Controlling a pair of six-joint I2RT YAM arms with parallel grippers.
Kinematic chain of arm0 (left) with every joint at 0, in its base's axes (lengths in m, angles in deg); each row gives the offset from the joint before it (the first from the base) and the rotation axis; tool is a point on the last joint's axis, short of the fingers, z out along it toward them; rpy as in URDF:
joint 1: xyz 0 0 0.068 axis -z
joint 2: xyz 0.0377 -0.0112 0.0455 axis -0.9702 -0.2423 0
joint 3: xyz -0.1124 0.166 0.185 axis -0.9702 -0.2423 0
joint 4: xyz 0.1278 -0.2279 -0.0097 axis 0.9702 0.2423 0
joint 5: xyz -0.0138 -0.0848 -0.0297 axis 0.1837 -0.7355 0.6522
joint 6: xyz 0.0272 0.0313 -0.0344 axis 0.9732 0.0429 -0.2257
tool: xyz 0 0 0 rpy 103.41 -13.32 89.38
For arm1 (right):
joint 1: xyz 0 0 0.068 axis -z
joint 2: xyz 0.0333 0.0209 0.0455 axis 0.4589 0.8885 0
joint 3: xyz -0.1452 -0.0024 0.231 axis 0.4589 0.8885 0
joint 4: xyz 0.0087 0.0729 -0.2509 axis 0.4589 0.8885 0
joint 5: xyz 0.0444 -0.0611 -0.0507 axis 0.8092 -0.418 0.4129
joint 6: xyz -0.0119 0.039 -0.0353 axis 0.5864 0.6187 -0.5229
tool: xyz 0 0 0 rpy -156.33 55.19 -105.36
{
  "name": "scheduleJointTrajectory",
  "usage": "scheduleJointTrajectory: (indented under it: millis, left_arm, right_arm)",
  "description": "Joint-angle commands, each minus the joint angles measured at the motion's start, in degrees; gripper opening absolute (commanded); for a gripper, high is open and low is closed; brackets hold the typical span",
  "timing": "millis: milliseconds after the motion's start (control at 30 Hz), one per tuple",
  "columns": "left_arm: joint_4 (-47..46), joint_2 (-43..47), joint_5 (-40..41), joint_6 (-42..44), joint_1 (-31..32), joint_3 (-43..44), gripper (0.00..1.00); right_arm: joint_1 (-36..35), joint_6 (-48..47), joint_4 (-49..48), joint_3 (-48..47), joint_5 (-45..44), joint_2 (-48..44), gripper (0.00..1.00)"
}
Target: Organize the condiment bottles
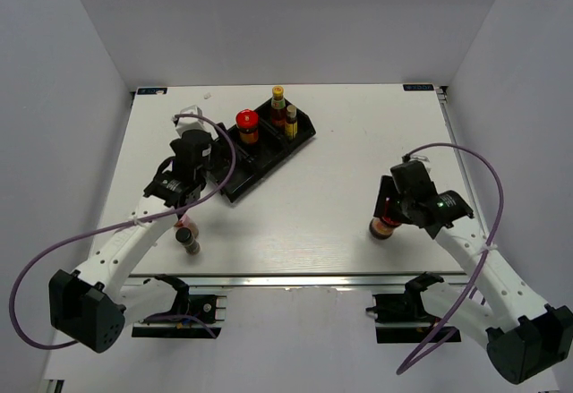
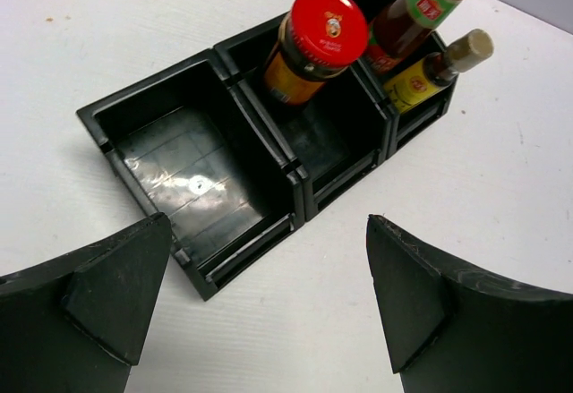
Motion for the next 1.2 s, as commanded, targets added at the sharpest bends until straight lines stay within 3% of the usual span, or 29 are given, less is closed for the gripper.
scheduleJointTrajectory:
  millis: [0,267,500,800,1167]
  left_arm:
    - [1.5,3.7,2.2,-1.3,-0.1,-1.3,0.98]
    - [3.9,6.4,4.4,-3.8,-0.1,-2.8,0.98]
    - [7.9,8.9,5.2,-7.5,-0.1,-4.5,0.98]
    - [10.5,11.6,7.0,-12.1,-0.1,-6.5,0.98]
    - [10.3,11.0,8.0,-12.6,-0.1,-7.3,0.98]
  right_arm:
    - [-3.0,-4.1,-11.2,-7.4,4.2,1.2,0.32]
    - [-14.6,-8.5,-22.4,-18.3,4.8,15.1,0.29]
    - [-16.3,-12.7,-34.6,-29.7,11.3,30.7,0.28]
    - [-17.4,-16.6,-41.3,-47.0,13.7,48.6,0.24]
    - [-18.4,-19.6,-52.4,-52.9,15.9,58.6,0.24]
